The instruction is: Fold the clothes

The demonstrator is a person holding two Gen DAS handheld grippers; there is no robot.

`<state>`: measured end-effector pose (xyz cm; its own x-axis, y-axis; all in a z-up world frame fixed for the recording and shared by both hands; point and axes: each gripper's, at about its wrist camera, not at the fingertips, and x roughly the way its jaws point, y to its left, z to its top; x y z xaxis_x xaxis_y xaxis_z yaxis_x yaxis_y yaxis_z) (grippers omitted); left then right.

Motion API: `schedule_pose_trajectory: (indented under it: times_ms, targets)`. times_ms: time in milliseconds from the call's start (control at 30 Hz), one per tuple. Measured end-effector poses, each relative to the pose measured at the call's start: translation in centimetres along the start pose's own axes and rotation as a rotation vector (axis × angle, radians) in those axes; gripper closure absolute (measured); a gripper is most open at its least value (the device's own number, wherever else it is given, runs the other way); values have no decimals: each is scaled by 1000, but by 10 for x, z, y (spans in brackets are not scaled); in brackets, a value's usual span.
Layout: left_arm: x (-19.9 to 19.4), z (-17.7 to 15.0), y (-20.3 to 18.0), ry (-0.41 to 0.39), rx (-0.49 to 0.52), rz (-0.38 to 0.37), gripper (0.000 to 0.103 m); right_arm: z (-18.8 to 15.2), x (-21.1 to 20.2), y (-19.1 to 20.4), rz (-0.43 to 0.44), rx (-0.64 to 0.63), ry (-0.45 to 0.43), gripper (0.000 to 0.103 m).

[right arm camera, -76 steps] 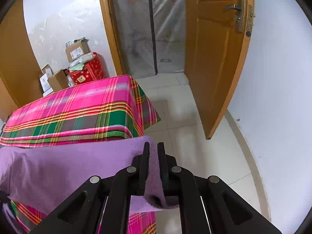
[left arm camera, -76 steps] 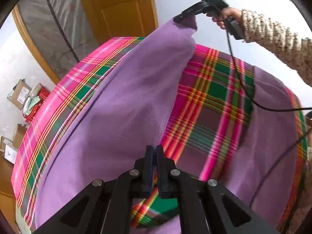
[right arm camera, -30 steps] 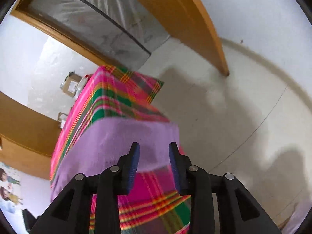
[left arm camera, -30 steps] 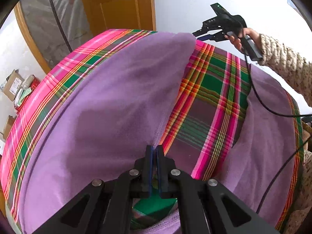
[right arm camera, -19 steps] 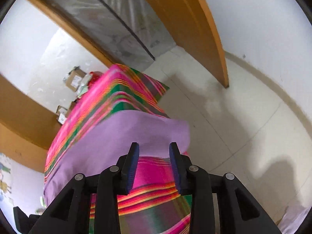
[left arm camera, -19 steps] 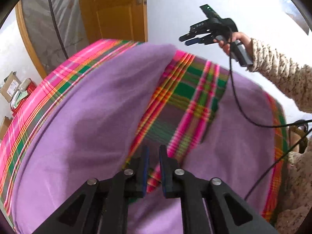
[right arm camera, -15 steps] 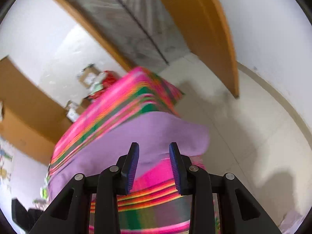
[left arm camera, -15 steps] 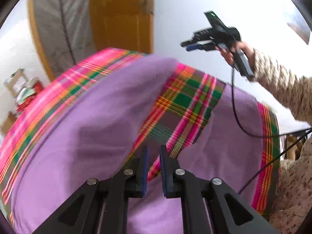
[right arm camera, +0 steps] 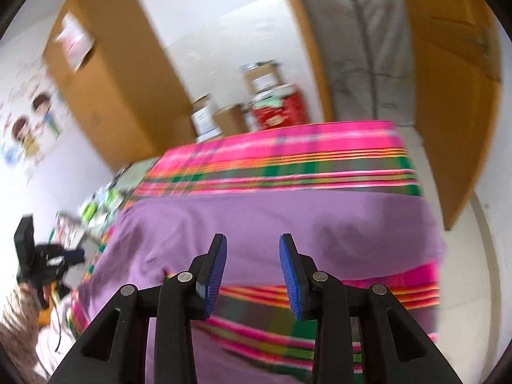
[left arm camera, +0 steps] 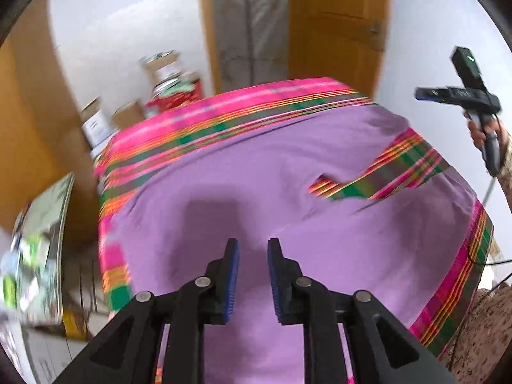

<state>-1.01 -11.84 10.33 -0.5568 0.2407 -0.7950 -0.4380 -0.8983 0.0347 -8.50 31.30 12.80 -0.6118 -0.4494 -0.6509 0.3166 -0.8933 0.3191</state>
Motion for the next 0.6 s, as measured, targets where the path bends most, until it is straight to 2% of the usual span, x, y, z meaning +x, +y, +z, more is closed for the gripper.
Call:
schedule_pose_trajectory:
  times_ms: [133,333,433,600]
  targets:
    - [5,-30,30,16,-109,21,82,-24,39,51,43,-82,71,63]
    - [21,-72,62,39,-267,28,82,-77,90,116,57,-230,193,63]
    - [29,-85,65,49,-287,1,82,-102,113,146,64,-296,248,63]
    - [37,-95,66,81,-253,40,82,-124,121,163,23,-343,238,63]
